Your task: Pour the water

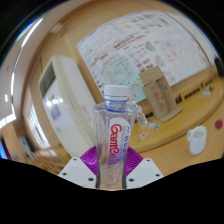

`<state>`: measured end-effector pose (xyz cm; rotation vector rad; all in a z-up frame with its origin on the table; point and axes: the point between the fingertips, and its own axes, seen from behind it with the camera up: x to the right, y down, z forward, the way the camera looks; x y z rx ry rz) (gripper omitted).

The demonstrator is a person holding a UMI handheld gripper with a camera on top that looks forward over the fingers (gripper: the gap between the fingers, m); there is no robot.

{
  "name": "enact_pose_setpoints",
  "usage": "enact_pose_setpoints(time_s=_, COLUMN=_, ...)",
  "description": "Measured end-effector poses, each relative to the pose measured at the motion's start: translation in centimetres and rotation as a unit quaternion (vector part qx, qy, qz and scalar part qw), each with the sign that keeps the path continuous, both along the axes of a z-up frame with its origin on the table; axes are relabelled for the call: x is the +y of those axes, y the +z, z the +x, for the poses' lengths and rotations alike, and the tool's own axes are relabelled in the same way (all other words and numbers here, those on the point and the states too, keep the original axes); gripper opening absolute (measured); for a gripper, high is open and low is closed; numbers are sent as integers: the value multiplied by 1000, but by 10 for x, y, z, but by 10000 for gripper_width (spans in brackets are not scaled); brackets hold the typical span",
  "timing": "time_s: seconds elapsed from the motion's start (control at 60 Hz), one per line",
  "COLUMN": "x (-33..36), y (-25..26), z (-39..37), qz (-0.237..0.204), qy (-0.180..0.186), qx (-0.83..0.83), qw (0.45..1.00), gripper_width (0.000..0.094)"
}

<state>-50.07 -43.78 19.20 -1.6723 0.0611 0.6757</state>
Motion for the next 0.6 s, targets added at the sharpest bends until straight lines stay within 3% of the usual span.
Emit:
enact_pose_setpoints(time_s=0.133, x=25, y=65, z=22, qz=-6, qy=65, qx=235, qw=970, gripper_width=282)
enact_pose_setpoints(time_s=0.283, x=58, y=102, z=83, qz=-22, qy=112, qx=498, qw=860, gripper_width=282)
enact_pose_setpoints(time_s=0.35, x=71, y=101, z=116, qz=-26, qy=103, qx=587, qw=803, gripper_width=281)
enact_pose_setpoints(time_s=0.6, x=124, y=15, z=192, qz=-75, qy=61, qx=783, qw=615, gripper_width=280)
